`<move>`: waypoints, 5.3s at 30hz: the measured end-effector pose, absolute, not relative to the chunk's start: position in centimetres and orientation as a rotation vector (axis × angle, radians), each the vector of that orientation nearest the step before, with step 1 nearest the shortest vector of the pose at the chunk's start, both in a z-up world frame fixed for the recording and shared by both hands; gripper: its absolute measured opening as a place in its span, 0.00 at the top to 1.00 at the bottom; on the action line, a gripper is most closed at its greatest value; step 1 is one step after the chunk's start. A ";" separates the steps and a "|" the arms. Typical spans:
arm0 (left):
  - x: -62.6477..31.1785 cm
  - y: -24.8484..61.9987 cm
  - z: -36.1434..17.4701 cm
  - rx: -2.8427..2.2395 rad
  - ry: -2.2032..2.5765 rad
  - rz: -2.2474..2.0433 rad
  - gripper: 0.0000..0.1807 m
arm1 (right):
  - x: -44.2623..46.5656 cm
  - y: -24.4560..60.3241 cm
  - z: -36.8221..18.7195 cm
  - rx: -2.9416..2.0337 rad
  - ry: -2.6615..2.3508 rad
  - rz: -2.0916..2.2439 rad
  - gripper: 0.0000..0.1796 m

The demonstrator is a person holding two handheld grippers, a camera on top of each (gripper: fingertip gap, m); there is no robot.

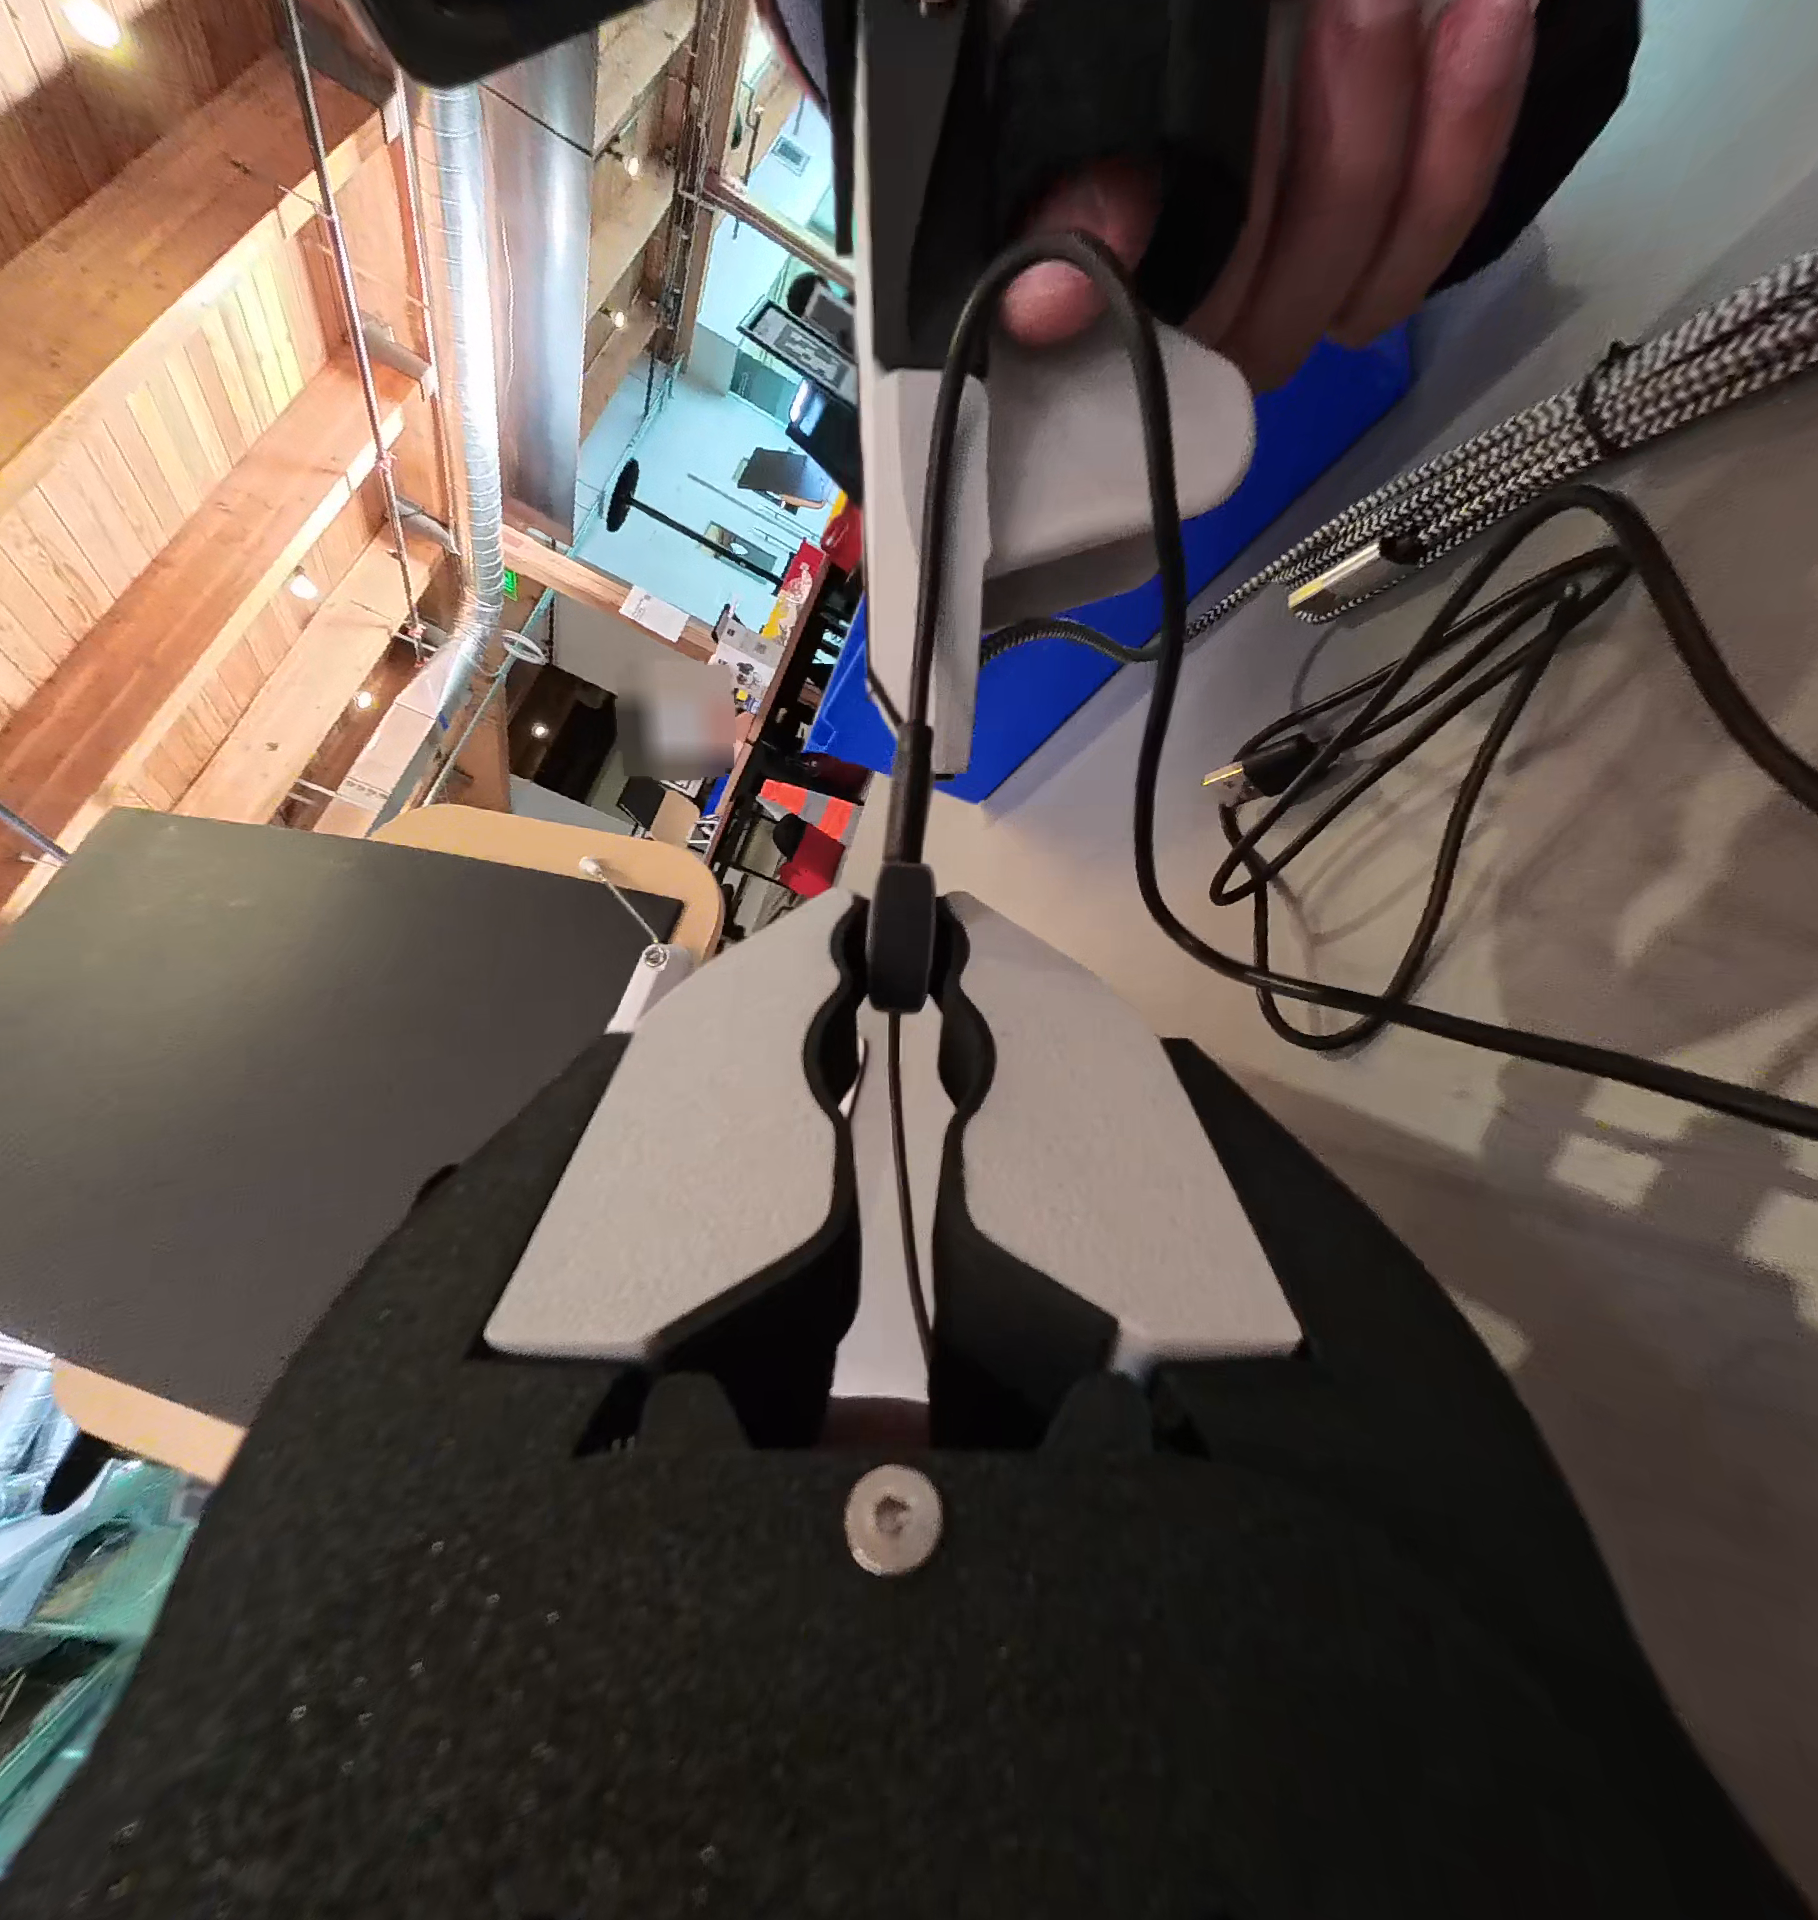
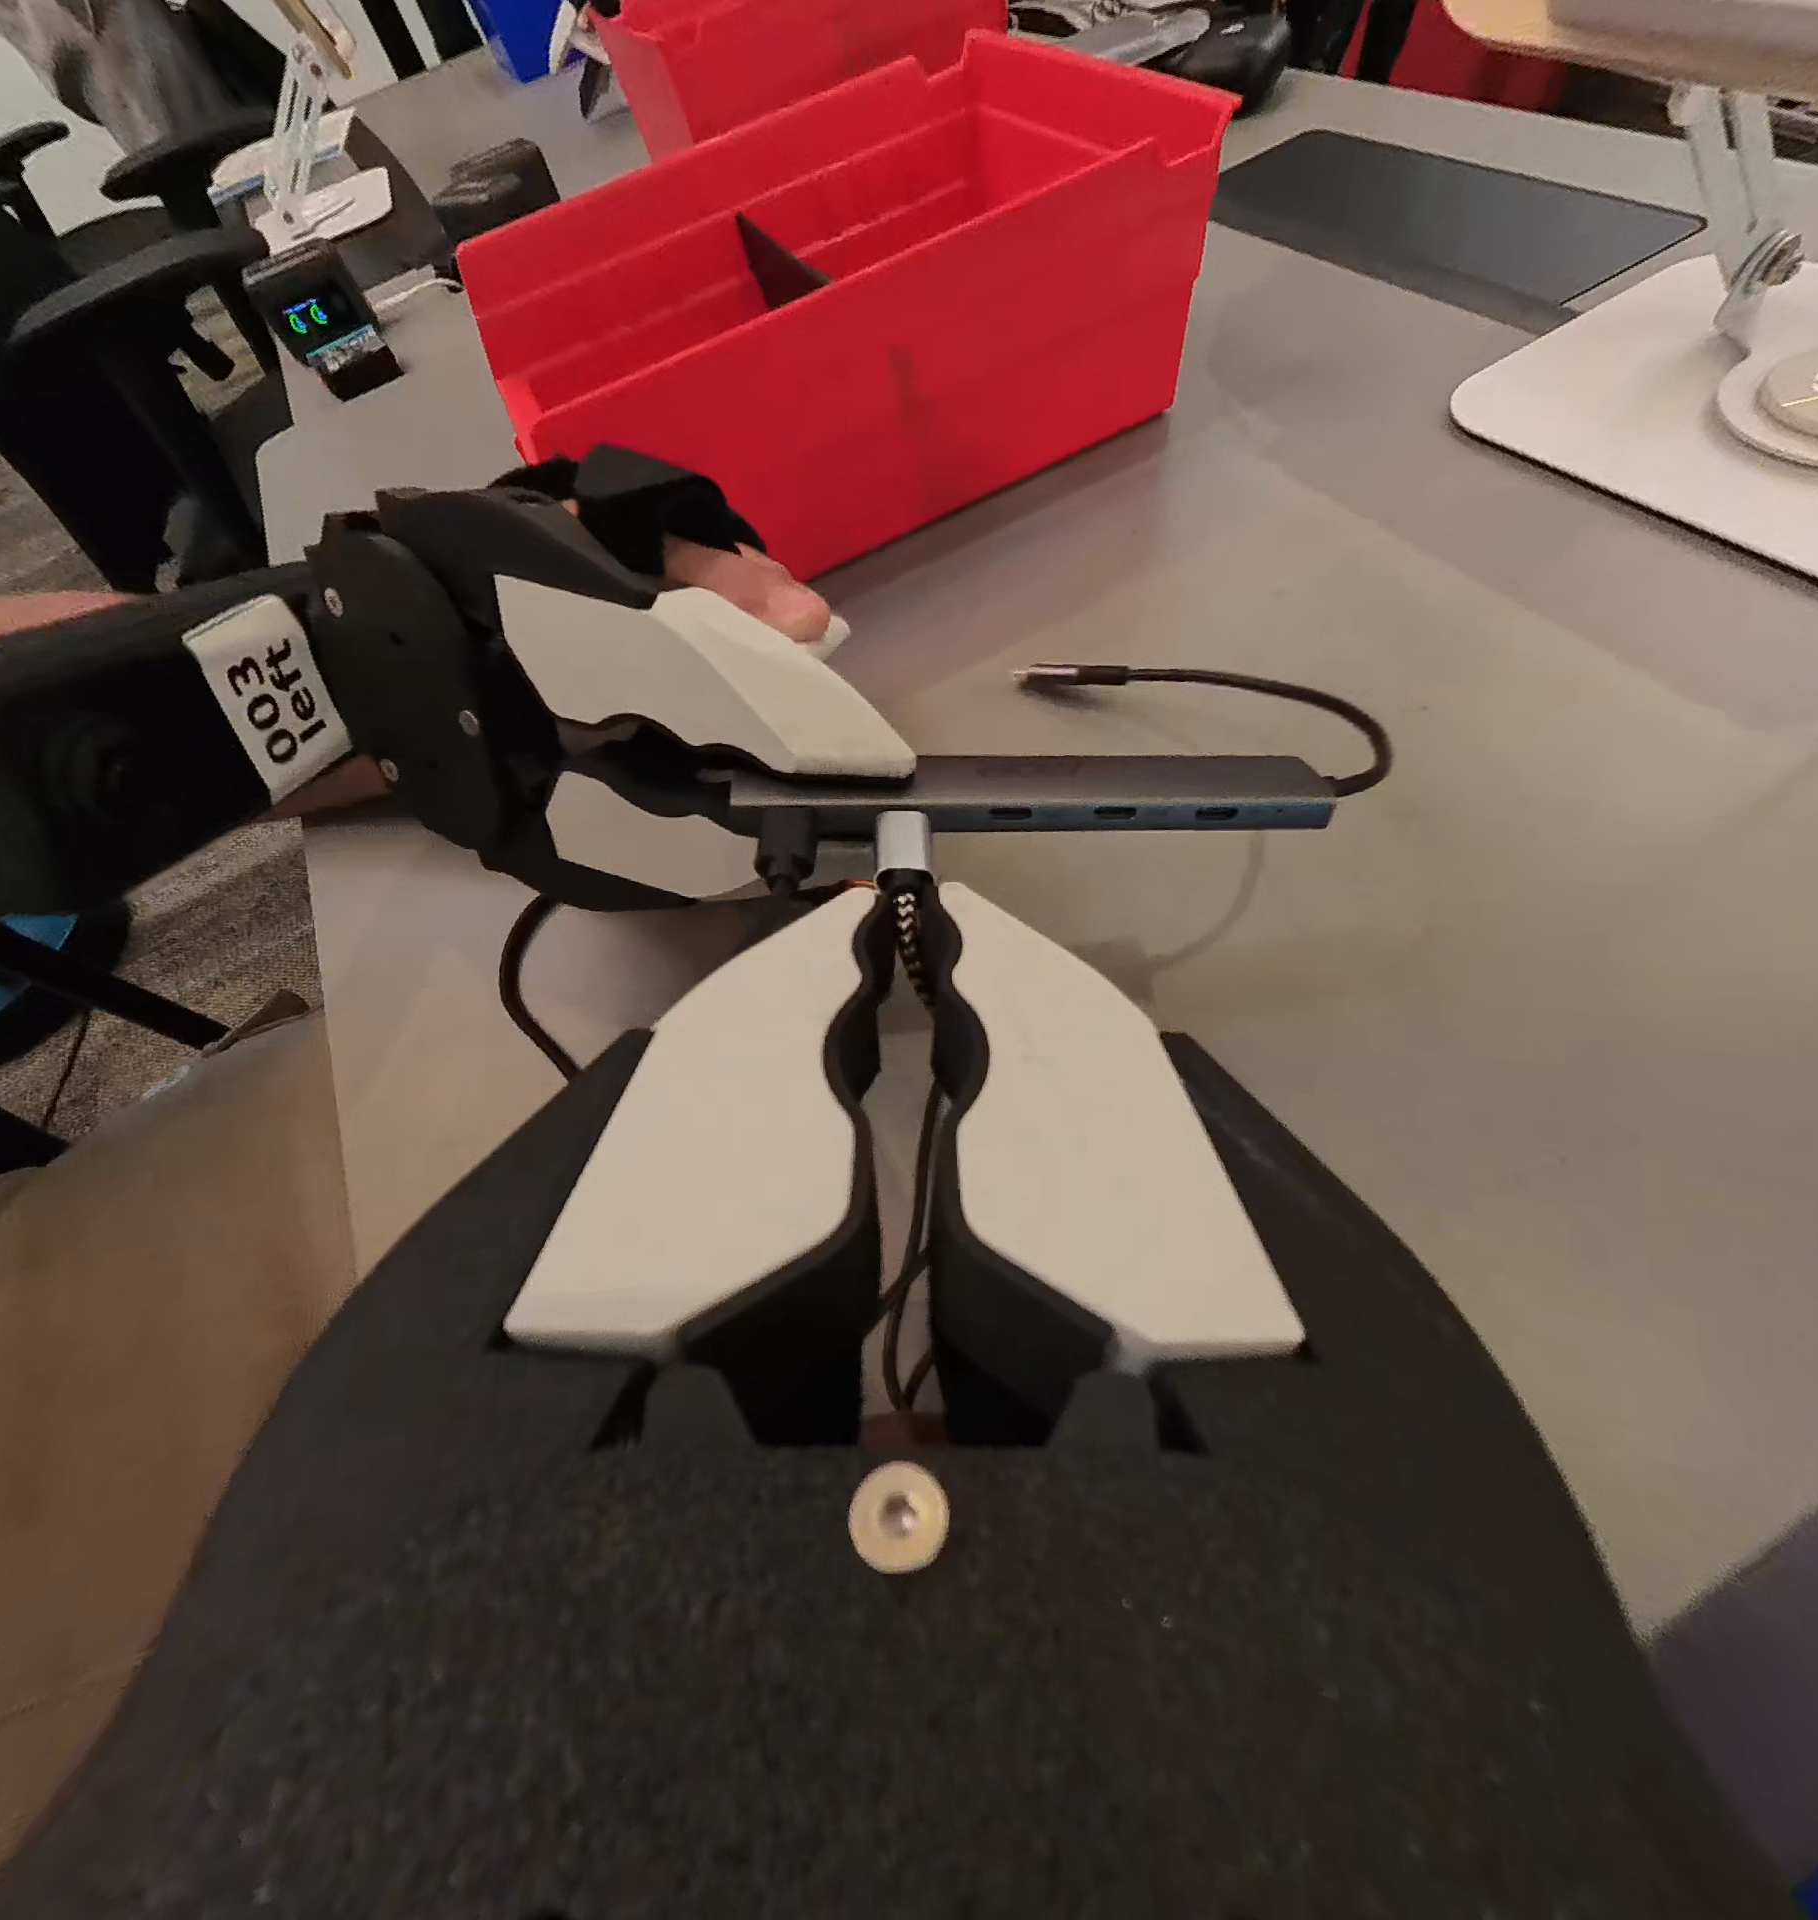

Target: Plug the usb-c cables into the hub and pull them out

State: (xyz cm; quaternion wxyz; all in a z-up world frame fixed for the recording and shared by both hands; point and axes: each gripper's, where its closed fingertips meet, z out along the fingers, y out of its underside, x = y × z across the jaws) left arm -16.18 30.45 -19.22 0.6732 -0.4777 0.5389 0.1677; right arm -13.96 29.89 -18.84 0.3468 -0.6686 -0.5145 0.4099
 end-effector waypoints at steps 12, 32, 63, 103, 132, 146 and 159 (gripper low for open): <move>-16.1 31.3 -20.1 -1.162 1.237 0.360 0.95 | -13.7 30.5 -19.6 -1.709 -1.330 1.038 0.98; -17.9 33.0 -22.6 -1.322 1.225 0.491 0.96 | -16.6 29.6 -21.2 -1.775 -1.334 0.580 0.98; -18.4 32.4 -21.0 -1.290 1.213 0.529 0.95 | -16.9 29.6 -20.5 -1.795 -1.128 0.736 0.98; -16.2 30.4 -22.6 -1.296 1.353 0.372 0.95 | -16.0 28.0 -20.6 -0.984 -1.879 0.241 0.97; -25.4 37.1 -20.3 -1.584 0.792 0.417 0.95 | -11.7 24.6 -22.7 -1.918 -1.365 0.824 0.84; -25.9 37.5 -20.8 -1.642 0.763 0.355 0.95 | -14.4 17.9 -27.4 -2.044 -1.478 0.776 0.88; -26.2 37.7 -20.8 -1.652 0.751 0.343 0.95 | -12.2 22.2 -26.1 -2.208 -1.110 0.678 0.84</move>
